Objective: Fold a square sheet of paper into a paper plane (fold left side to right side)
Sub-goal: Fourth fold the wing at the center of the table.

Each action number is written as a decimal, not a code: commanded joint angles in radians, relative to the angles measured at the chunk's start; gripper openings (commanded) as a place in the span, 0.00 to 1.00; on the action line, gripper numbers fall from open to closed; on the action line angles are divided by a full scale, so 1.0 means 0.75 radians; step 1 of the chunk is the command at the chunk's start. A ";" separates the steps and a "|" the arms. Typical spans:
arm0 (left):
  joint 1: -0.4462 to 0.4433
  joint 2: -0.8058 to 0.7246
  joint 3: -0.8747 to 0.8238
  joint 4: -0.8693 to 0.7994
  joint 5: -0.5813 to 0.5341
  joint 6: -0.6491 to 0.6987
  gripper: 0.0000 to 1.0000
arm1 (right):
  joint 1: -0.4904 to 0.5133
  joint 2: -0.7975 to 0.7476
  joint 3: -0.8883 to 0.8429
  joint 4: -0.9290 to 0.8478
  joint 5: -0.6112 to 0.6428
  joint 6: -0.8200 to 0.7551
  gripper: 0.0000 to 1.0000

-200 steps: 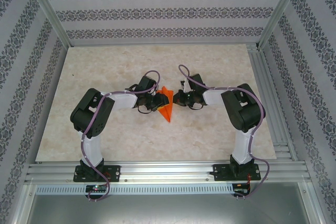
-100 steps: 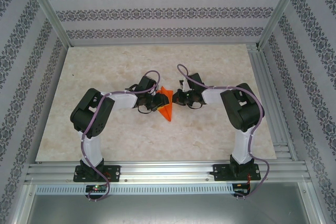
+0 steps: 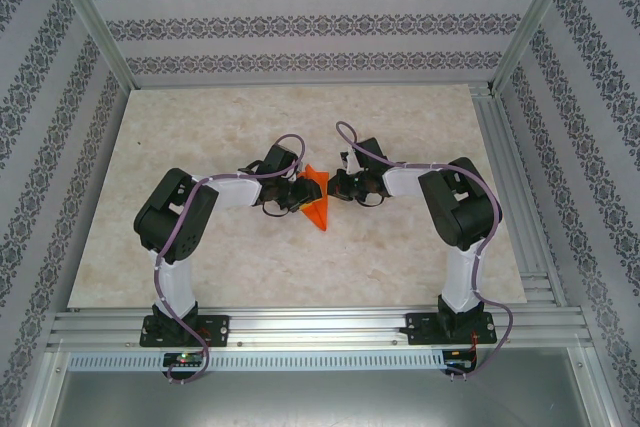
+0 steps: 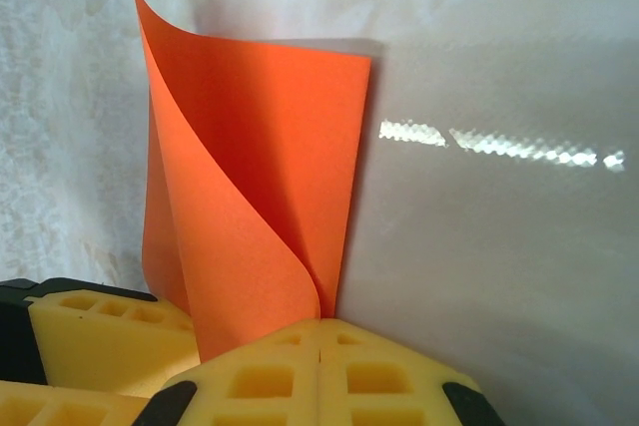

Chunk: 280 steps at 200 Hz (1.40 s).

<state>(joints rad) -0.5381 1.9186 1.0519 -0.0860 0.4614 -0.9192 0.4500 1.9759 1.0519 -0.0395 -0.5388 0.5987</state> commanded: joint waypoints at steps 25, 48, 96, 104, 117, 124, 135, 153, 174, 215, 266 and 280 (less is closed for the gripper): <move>-0.015 0.039 -0.018 -0.106 -0.063 0.038 0.39 | 0.038 -0.032 0.013 -0.061 0.049 -0.045 0.00; -0.015 0.046 -0.020 -0.103 -0.065 0.037 0.39 | 0.038 -0.072 0.012 -0.079 0.058 -0.056 0.00; -0.015 0.054 -0.022 -0.098 -0.061 0.037 0.39 | 0.059 -0.069 0.025 -0.085 0.060 -0.059 0.01; -0.015 0.053 -0.022 -0.099 -0.062 0.038 0.39 | 0.061 -0.060 0.030 -0.085 0.062 -0.060 0.01; -0.015 0.052 -0.024 -0.100 -0.062 0.039 0.39 | 0.060 -0.042 0.044 -0.092 0.064 -0.059 0.01; -0.015 0.052 -0.024 -0.100 -0.061 0.039 0.39 | 0.061 -0.035 0.051 -0.093 0.064 -0.062 0.01; -0.015 0.052 -0.022 -0.104 -0.063 0.040 0.39 | 0.059 -0.029 0.061 -0.097 0.070 -0.066 0.01; -0.015 0.054 -0.020 -0.105 -0.063 0.041 0.39 | 0.056 -0.032 0.074 -0.111 0.078 -0.072 0.01; -0.015 0.058 -0.019 -0.106 -0.063 0.043 0.39 | 0.051 -0.037 0.090 -0.132 0.085 -0.084 0.01; -0.016 0.062 -0.016 -0.106 -0.056 0.043 0.39 | 0.054 -0.010 0.109 -0.140 0.075 -0.089 0.01; -0.015 0.062 -0.012 -0.107 -0.056 0.045 0.39 | 0.056 0.023 0.103 -0.152 0.086 -0.082 0.01; -0.016 0.061 -0.010 -0.108 -0.055 0.045 0.39 | 0.055 0.036 0.107 -0.160 0.091 -0.083 0.01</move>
<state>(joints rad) -0.5381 1.9198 1.0519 -0.0883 0.4583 -0.9154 0.4782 1.9728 1.1110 -0.1505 -0.4881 0.5503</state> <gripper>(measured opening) 0.386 0.042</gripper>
